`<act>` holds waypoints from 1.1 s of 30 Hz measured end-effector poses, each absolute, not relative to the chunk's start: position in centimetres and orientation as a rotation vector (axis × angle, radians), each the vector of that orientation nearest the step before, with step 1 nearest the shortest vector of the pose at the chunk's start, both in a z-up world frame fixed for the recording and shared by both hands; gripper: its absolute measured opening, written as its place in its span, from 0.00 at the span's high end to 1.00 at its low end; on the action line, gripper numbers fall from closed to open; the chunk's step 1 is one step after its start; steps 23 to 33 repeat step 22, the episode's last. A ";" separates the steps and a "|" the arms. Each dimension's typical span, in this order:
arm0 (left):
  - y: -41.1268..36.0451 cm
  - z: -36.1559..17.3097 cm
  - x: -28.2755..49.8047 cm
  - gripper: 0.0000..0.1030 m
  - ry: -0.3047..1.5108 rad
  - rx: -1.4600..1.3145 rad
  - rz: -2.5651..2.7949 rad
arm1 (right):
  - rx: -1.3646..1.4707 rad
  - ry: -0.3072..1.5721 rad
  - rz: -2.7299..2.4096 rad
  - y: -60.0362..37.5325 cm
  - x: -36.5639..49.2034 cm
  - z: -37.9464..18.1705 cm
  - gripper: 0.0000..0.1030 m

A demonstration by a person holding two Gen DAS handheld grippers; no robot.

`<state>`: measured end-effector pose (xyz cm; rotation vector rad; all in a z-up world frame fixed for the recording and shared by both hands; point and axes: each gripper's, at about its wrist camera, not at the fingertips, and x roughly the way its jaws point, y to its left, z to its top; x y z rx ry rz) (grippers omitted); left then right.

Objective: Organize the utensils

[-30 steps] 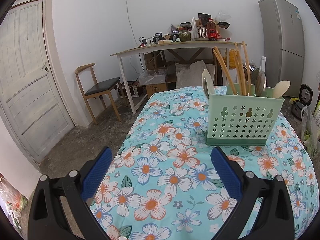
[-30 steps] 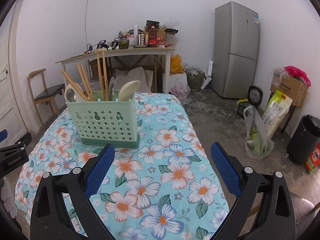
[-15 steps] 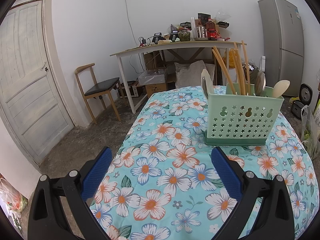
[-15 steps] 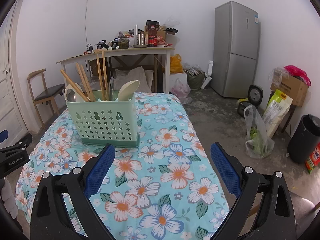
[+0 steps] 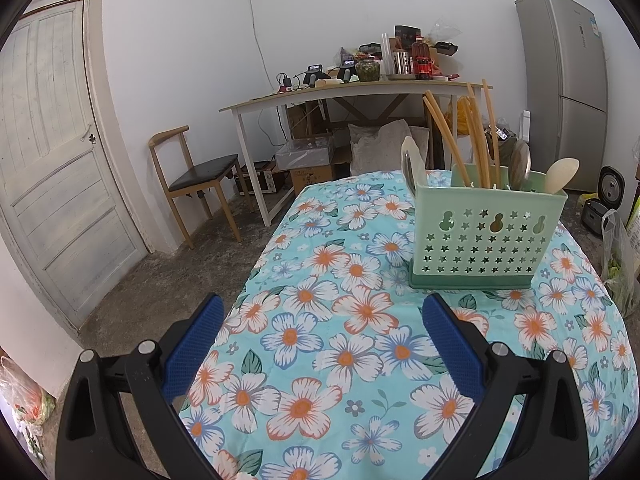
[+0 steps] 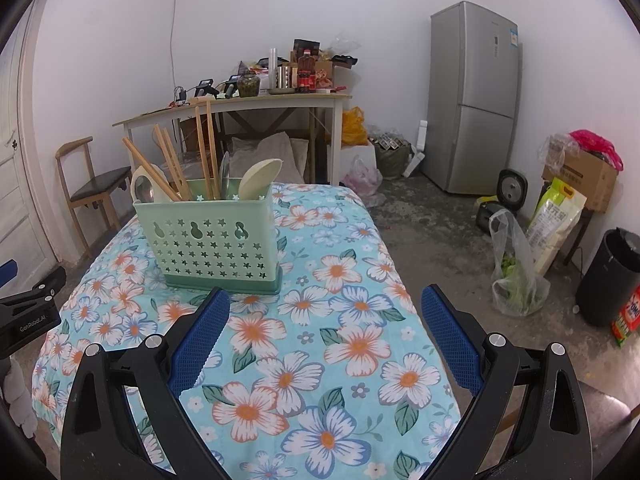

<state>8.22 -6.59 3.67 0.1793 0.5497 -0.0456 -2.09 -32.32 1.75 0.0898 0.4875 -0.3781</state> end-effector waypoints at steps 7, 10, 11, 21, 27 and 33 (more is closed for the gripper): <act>-6.6 3.7 8.2 0.05 0.551 0.178 -0.046 | 0.091 0.488 -0.377 -32.3 -2.1 1.7 0.10; -6.5 3.7 8.2 0.05 0.550 0.178 -0.046 | 0.090 0.487 -0.378 -32.3 -2.1 1.7 0.10; -6.5 3.7 8.2 0.06 0.551 0.178 -0.046 | 0.091 0.487 -0.377 -32.3 -2.1 1.7 0.10; -6.5 3.6 8.2 0.05 0.556 0.175 -0.047 | 0.093 0.496 -0.370 -32.0 -1.7 1.2 0.10; -6.4 3.6 8.2 0.05 0.556 0.176 -0.048 | 0.093 0.498 -0.369 -31.9 -1.7 1.1 0.10; -6.4 3.6 8.2 0.05 0.556 0.176 -0.048 | 0.093 0.498 -0.369 -31.9 -1.7 1.1 0.10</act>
